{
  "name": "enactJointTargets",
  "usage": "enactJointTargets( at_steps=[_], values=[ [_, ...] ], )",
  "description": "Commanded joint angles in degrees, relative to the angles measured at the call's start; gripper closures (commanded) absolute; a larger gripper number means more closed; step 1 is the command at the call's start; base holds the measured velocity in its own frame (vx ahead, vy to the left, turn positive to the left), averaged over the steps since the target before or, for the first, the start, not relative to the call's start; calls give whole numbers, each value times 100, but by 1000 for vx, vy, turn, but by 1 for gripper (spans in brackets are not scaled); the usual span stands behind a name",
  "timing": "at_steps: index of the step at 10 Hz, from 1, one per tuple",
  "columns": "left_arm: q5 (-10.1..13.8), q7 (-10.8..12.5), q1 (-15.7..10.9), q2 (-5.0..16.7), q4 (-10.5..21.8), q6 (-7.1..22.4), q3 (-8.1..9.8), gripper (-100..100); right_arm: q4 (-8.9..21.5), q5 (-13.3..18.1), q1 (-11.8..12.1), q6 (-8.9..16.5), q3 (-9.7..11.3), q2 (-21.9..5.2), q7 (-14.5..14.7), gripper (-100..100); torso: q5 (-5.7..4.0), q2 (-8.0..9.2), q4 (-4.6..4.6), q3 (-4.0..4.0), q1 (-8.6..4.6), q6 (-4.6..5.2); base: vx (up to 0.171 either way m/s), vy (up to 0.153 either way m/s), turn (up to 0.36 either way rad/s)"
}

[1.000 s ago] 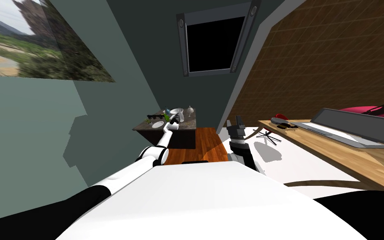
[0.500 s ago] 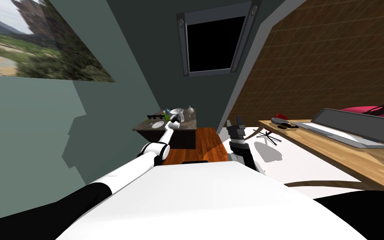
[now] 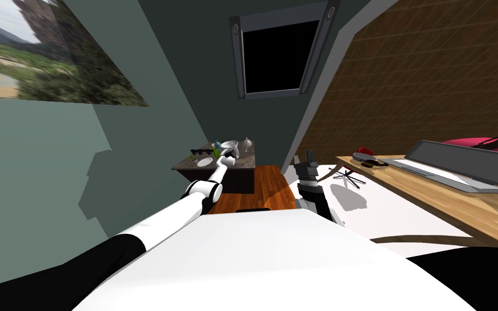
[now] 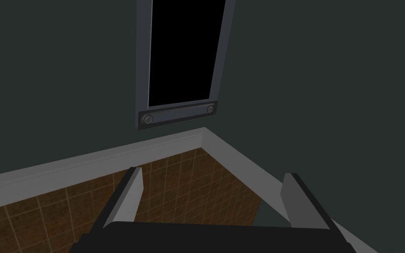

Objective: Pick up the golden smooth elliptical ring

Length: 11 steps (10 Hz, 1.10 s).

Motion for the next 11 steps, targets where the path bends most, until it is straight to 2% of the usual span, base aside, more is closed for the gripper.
enactJointTargets(
  at_steps=[1, 2, 3, 4, 5, 6, 9, 10, 11],
  values=[
    [-14, 25, -123, -37, 254, 49, 21, -100, 0, 0, 0, 0, 0, 0, 0, 0, 0, 0, 0, 0, 0, 0, 20, 14, -1],
    [-8, 54, -293, -115, 400, 163, 41, -100, 0, 0, 0, 0, 0, 0, 0, 0, 0, 0, 0, 0, -1, 0, 24, 13, 0],
    [-8, 54, -293, -115, 533, 163, 41, -100, 0, 0, 0, 0, 0, 0, 0, 0, 0, -1, 0, -1, -2, 1, 23, 11, -5],
    [-2, 80, -444, -210, 708, 268, 59, -100, 0, 0, 0, 0, 0, 0, 0, 0, 0, -1, -1, -1, -2, 0, 33, 13, 1],
    [3, 104, -573, -323, 1017, 361, 77, -100, 0, 0, 0, 0, 0, 0, 0, 0, -1, -5, -1, -3, -2, 1, 56, 23, -6],
    [3, 104, -573, -323, 1017, 361, 77, -100, 0, 0, 0, 0, 0, 0, 0, 0, 0, -10, -3, -6, 0, 0, 39, 16, -4],
    [13, 153, -798, -771, 1525, 565, 116, -100, 0, 0, 0, 0, 0, 0, 0, 0, -1, -8, -2, -5, -8, 1, 45, 9, -5],
    [13, 153, -732, -771, 1079, 565, 116, -100, 0, 0, 0, 0, 0, 0, 0, 0, 0, -9, -3, -6, -4, -1, 41, 10, 3],
    [13, 153, -742, -771, 978, 577, 116, -100, 0, 0, 0, 0, 0, 0, 0, 0, -1, -7, -1, -4, -3, -1, 17, 6, 3]
  ],
)
